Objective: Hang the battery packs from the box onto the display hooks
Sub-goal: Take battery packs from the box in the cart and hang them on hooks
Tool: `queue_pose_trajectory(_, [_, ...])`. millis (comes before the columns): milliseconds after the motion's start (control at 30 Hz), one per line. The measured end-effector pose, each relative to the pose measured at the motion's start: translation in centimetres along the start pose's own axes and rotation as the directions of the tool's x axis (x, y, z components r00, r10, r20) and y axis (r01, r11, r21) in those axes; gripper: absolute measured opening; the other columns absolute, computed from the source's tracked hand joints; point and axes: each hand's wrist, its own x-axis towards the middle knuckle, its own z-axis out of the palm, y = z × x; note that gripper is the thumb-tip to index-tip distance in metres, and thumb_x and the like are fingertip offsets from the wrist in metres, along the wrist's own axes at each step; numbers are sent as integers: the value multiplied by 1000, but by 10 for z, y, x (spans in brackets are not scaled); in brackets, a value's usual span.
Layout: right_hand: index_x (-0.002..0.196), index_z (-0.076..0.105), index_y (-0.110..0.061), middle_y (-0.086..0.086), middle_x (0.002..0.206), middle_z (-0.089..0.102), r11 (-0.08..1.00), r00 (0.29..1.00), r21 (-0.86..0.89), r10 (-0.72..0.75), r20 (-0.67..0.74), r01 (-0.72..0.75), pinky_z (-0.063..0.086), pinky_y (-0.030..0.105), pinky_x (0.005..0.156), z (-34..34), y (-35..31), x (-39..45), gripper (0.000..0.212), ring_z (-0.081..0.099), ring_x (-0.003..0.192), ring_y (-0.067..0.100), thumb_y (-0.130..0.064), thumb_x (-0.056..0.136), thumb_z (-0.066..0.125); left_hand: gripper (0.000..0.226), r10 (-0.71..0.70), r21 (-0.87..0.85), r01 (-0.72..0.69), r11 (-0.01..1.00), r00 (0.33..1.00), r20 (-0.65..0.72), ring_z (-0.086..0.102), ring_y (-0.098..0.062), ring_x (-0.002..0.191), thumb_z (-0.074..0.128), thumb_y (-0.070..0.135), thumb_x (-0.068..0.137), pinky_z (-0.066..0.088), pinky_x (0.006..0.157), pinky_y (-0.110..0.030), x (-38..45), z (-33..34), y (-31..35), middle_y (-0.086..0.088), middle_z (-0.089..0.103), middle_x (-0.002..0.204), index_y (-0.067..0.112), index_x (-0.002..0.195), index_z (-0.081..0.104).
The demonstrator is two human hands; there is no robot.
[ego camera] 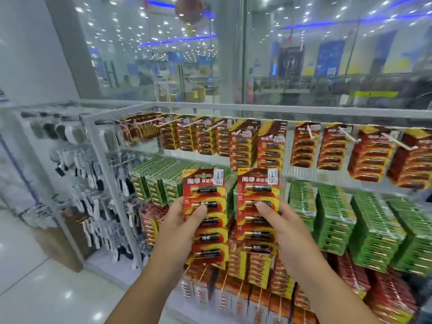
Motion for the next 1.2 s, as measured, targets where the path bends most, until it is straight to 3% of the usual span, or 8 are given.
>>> queue_pose_trajectory(367, [113,74,-34,-12,106,80,997,998,-63,-37,-48,34,56,33,79,65,-18,125,15,76,91,6,-36,100,67,25,10,-44,-9,999,1000,16,79,-24,96,65,30,99,63,79,-48,146,-33,18,2,80,109,36,123,64])
queue_pose_trajectory(500, [104,75,-40,-26,104,76,998,996,-53,-39,-80,35,51,36,94,95,-10,166,9,71,104,9,-41,98,68,22,0,-49,3,999,999,45,79,-28,95,65,33,100,63,82,-54,198,-56,19,-1,80,107,35,121,64])
queue_pose_trajectory(633, [128,66,-45,-28,130,64,997,990,-31,-78,-120,74,42,43,114,129,-4,207,61,56,128,5,-71,74,77,19,-13,-66,19,998,995,101,79,-29,94,64,32,101,63,82,-54,255,-81,24,-2,81,105,36,120,64])
queue_pose_trajectory(700, [105,64,-44,-35,99,68,997,986,12,-77,-148,79,52,19,91,140,-2,225,21,64,93,-14,-53,89,74,17,-7,-56,15,998,990,139,79,-27,93,63,31,102,63,81,-52,283,-91,26,0,81,104,35,118,64])
queue_pose_trajectory(800, [92,47,-43,-41,71,52,995,964,-1,-97,-249,100,44,11,61,164,-8,232,21,57,59,-18,-35,100,66,17,-21,-42,29,999,983,185,79,-25,93,63,33,102,64,83,-55,316,-101,21,1,80,106,37,119,65])
queue_pose_trajectory(967, [120,50,-45,-33,109,59,995,944,0,-93,-317,98,37,29,103,173,0,250,32,53,110,-3,-48,93,67,16,-49,-54,66,996,962,270,79,-21,96,65,38,101,63,84,-51,344,-102,14,6,80,108,44,116,66])
queue_pose_trajectory(1100, [130,57,-45,-41,129,57,994,926,-4,-106,-362,112,45,27,106,182,6,254,41,56,121,-11,-48,91,68,12,-56,-63,78,995,952,301,79,-22,92,65,36,101,63,83,-52,355,-101,7,6,81,104,45,107,69])
queue_pose_trajectory(1200, [149,51,-35,-29,145,54,991,920,-21,-127,-370,129,40,34,111,180,10,258,75,46,140,6,-59,80,70,14,-84,-70,111,991,948,308,79,-22,92,64,35,100,63,84,-55,364,-99,4,5,81,104,40,113,67])
